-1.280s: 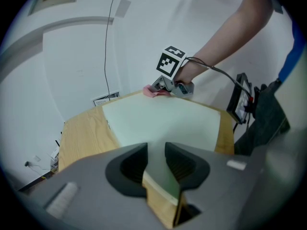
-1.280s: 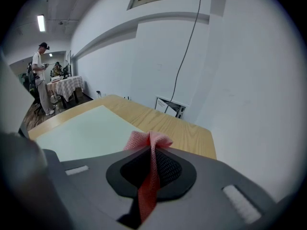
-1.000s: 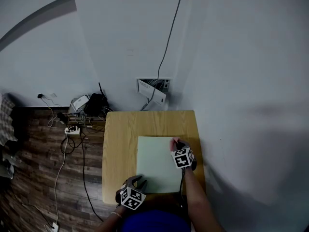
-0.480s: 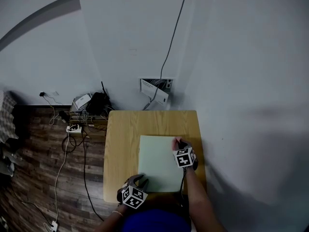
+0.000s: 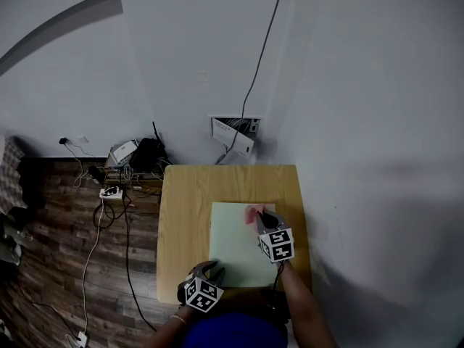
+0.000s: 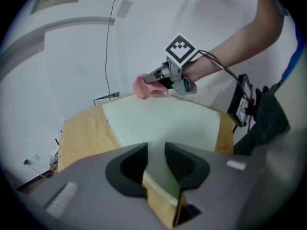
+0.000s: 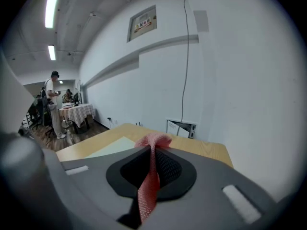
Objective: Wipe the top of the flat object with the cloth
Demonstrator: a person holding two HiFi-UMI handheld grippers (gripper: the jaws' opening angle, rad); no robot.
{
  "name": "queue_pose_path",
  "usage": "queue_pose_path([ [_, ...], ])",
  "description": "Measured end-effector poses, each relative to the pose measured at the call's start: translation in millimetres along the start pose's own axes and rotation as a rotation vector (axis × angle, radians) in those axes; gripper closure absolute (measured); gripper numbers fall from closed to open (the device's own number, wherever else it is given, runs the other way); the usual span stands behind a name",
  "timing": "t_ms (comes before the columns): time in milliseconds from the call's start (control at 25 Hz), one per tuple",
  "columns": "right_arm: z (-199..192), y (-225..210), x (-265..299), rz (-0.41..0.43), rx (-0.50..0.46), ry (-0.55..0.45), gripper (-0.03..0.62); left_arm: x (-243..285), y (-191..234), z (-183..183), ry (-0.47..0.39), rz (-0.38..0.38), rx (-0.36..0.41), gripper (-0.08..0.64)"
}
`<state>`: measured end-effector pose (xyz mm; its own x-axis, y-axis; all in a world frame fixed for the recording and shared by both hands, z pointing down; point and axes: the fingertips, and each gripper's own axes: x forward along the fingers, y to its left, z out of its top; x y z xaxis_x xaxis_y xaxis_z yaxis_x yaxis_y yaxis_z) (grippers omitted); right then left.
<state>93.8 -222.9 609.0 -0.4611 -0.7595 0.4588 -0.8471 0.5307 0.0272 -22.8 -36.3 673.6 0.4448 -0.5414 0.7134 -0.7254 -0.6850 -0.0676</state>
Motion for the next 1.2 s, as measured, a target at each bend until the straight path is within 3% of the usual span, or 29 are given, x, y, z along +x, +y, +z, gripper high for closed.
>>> queue_pose_path([
  [200,21,56,-8,0.129,-0.080,-0.056,0.575,1,0,1,-0.001,-0.003,0.001,0.448],
  [440,17,111,2,0.246,-0.147,-0.008,0.575,1,0,2,-0.005,-0.005,0.003,0.448],
  [840,-22,146,44,0.248,-0.271,0.156,0.575,1,0,0,-0.004,-0.004,0.007,0.448],
  [1040,-26,154,56,0.223,-0.363,0.172,0.577,1,2,0,-0.003,0.000,0.007,0.448],
  [1200,-26,155,58,0.241,-0.358,0.166,0.577,2,2,0,-0.004,0.005,0.005,0.449],
])
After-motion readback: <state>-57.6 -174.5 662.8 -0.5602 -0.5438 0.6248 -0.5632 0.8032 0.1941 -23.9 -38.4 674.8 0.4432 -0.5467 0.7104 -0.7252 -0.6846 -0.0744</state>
